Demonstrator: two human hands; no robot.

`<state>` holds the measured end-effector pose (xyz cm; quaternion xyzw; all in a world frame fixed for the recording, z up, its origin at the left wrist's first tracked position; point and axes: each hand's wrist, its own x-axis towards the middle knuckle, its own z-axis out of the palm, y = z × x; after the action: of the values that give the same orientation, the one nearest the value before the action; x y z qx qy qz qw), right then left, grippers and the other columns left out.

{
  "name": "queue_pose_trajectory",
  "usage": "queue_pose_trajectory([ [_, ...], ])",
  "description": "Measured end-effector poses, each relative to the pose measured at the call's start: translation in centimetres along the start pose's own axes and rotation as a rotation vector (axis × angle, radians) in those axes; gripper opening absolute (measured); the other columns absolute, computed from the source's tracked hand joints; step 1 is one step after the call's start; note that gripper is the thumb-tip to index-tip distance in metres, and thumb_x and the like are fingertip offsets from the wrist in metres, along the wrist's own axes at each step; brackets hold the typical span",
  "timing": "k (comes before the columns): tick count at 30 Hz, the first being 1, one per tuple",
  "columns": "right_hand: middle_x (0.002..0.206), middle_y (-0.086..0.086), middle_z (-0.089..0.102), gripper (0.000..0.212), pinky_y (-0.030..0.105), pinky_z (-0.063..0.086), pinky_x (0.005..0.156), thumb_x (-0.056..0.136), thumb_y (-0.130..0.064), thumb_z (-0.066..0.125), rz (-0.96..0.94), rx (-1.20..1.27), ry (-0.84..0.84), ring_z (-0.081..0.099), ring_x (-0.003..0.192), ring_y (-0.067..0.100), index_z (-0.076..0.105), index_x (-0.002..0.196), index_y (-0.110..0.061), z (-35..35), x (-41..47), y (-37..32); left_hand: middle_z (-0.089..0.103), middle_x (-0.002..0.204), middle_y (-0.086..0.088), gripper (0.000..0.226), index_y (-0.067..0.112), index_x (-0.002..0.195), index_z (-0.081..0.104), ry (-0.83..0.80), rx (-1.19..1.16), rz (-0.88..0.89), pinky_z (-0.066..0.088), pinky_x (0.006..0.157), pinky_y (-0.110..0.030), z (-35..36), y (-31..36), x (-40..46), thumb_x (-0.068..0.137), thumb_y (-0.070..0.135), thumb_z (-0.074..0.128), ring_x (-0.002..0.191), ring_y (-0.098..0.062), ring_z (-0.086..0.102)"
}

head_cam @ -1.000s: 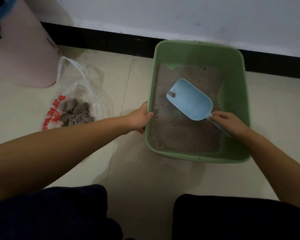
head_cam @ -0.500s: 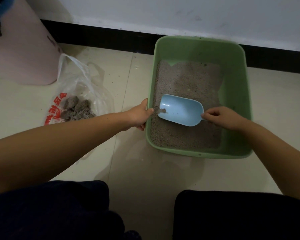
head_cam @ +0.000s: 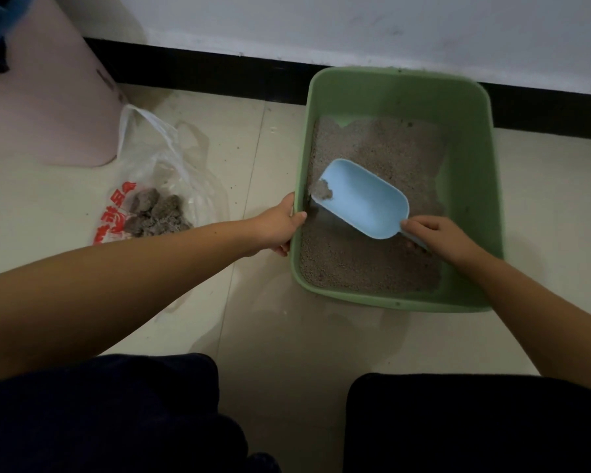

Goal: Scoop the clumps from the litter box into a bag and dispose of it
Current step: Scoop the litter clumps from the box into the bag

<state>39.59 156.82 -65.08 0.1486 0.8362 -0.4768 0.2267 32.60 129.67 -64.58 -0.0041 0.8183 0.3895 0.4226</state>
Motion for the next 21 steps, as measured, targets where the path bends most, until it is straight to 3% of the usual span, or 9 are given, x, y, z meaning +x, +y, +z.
queue_pose_trajectory([
  [4,0.071,0.006,0.058,0.031,0.03,0.038,0.065,0.096,-0.032,0.049,0.022,0.017,0.02,0.049,0.063,0.016,0.063,0.07,-0.022,0.1,-0.5,-0.1,0.05,0.083,-0.014,0.05,0.016,0.146,0.013,0.001,0.051,0.006,0.051,0.055,-0.027,-0.1,0.2,-0.1,0.102,0.03,0.032,0.061,-0.018,0.051],
  [8,0.071,0.008,0.057,0.027,0.029,0.038,0.06,0.095,-0.03,0.05,0.01,0.034,0.05,0.048,0.062,0.017,0.065,0.073,-0.022,0.0,-0.4,-1.4,0.048,0.077,-0.009,0.05,0.013,0.147,0.012,-0.014,0.076,0.004,0.05,0.055,-0.028,-0.5,0.3,-0.4,0.103,0.028,0.031,0.059,-0.017,0.049],
  [11,0.072,0.012,0.055,0.03,0.028,0.037,0.058,0.096,-0.029,0.05,-0.036,-0.002,0.068,0.046,0.062,0.018,0.065,0.076,-0.014,-0.7,-0.7,-3.0,0.051,0.075,-0.007,0.042,0.013,0.141,0.029,0.049,0.025,0.043,0.047,0.055,-0.028,-1.4,-0.4,-1.0,0.102,0.027,0.031,0.058,-0.02,0.05],
  [13,0.07,0.01,0.054,0.032,0.028,0.036,0.058,0.096,-0.029,0.049,-0.087,-0.047,0.075,0.045,0.061,0.017,0.064,0.076,-0.01,-1.0,-0.9,-4.8,0.055,0.076,-0.008,0.03,0.007,0.12,0.049,0.229,0.067,0.102,0.044,0.062,-0.031,-3.3,-1.7,-1.4,0.101,0.025,0.035,0.068,-0.025,0.051],
  [15,0.066,0.005,0.054,0.035,0.028,0.036,0.058,0.096,-0.032,0.049,-0.148,-0.11,0.081,0.044,0.058,0.015,0.062,0.07,-0.012,-0.8,-0.9,-7.0,0.059,0.086,-0.013,0.024,0.004,0.105,0.056,0.477,0.203,0.132,0.043,0.072,-0.033,-6.4,-3.9,-1.8,0.098,0.022,0.04,0.081,-0.028,0.054],
  [17,0.066,0.006,0.056,0.039,0.029,0.038,0.06,0.095,-0.037,0.048,-0.202,-0.183,0.084,0.045,0.058,0.015,0.064,0.075,-0.008,0.5,-0.4,-9.5,0.059,0.105,-0.016,0.024,0.006,0.109,0.055,0.687,0.397,0.104,0.043,0.084,-0.039,-9.9,-6.8,-2.6,0.095,0.022,0.044,0.1,-0.032,0.054],
  [19,0.07,0.012,0.06,0.042,0.031,0.04,0.063,0.095,-0.039,0.047,-0.263,-0.261,0.054,0.049,0.061,0.019,0.065,0.083,-0.003,2.7,0.1,-12.1,0.047,0.128,-0.016,0.037,0.01,0.126,0.046,0.815,0.549,-0.001,0.036,0.097,-0.045,-13.0,-10.0,-3.6,0.093,0.026,0.047,0.119,-0.034,0.042],
  [21,0.07,0.008,0.061,0.04,0.032,0.042,0.065,0.096,-0.038,0.046,-0.317,-0.36,-0.007,0.055,0.065,0.022,0.066,0.087,-0.005,5.4,0.6,-14.5,0.037,0.139,-0.016,0.051,0.011,0.136,0.036,0.902,0.542,-0.124,0.03,0.103,-0.046,-15.1,-12.7,-4.5,0.091,0.03,0.049,0.127,-0.034,0.033],
])
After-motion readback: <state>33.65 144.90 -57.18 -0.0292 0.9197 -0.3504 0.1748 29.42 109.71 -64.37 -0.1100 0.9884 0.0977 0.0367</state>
